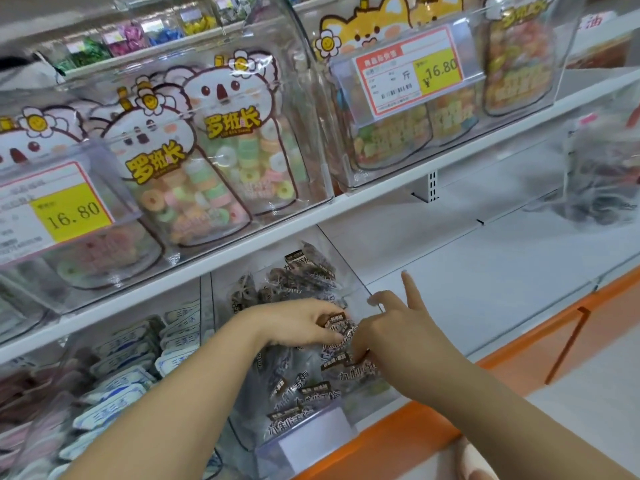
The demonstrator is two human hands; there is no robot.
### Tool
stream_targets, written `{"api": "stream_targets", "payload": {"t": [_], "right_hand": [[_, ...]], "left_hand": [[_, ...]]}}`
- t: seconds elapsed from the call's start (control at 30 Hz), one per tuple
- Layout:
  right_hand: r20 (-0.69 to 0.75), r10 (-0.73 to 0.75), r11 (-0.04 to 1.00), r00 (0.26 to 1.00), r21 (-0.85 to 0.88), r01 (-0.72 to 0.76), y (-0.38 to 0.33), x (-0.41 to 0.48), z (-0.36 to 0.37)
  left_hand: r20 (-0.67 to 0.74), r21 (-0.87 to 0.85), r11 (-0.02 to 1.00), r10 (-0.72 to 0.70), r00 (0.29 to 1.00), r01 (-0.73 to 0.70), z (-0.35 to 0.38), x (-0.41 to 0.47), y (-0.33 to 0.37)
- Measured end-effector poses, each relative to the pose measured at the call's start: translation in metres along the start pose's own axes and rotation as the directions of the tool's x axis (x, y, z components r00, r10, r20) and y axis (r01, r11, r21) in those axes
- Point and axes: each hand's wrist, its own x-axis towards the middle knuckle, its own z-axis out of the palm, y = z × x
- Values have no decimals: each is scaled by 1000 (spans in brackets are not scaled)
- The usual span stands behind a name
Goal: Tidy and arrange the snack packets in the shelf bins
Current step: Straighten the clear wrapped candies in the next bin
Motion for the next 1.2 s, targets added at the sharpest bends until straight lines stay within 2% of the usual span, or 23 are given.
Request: {"api": "stream_targets", "payload": {"t": [0.13,0.2,0.3,0.4,0.47,0.5,0.6,0.67,0.73,0.8,0.9,0.97,1.0,1.07,1.2], "right_hand": [[29,46,997,999,-69,-44,-8,2,-5],[66,57,996,996,-69,-52,-9,1,-6],[54,40,999,998,-8,-39,-10,-5,-6],[-92,21,999,996,32,-18,-20,-9,-16],[-192,-41,998,981,49,51,-29,-1,-25],[-198,-62,991,978,104,84,-35,6,-30],[-22,-170,964,985,202,171,-50,35,-36],[124,-258,958,958,160,237,-61,54,-32],[214,-310,951,926,83,298,-69,71,-24],[280,-345,931,896,-18,364,-75,84,-16],[357,-382,899,853,-70,432,-77,94,-8],[332,-432,868,838,-99,487,-77,100,-5],[296,-456,866,840,-71,495,-76,103,-5],[277,-419,908,864,106,406,-74,109,-11],[342,-328,909,881,367,196,-57,117,-8]], "left_hand": [[76,29,1000,4,997,-7,4,-4,15],[52,28,999,33,998,-34,3,-10,23],[-74,28,999,30,997,-28,2,-27,23],[-252,0,999,37,967,-39,5,-49,9],[-406,-93,993,33,913,-77,8,-68,-5],[-488,-153,982,21,873,-109,11,-79,-14],[-686,-284,940,-62,725,-188,30,-112,-39],[-775,-293,938,-121,621,-183,46,-127,-52],[-808,-280,947,-143,571,-160,58,-133,-63],[-802,-271,951,-138,581,-147,64,-132,-71],[-799,-309,932,-146,584,-190,61,-130,-81],[-796,-308,928,-130,591,-211,58,-129,-85],[-793,-294,931,-110,600,-217,56,-127,-87],[-786,-268,934,-71,614,-236,53,-126,-90],[-791,-277,919,-53,609,-281,48,-129,-96]]}}
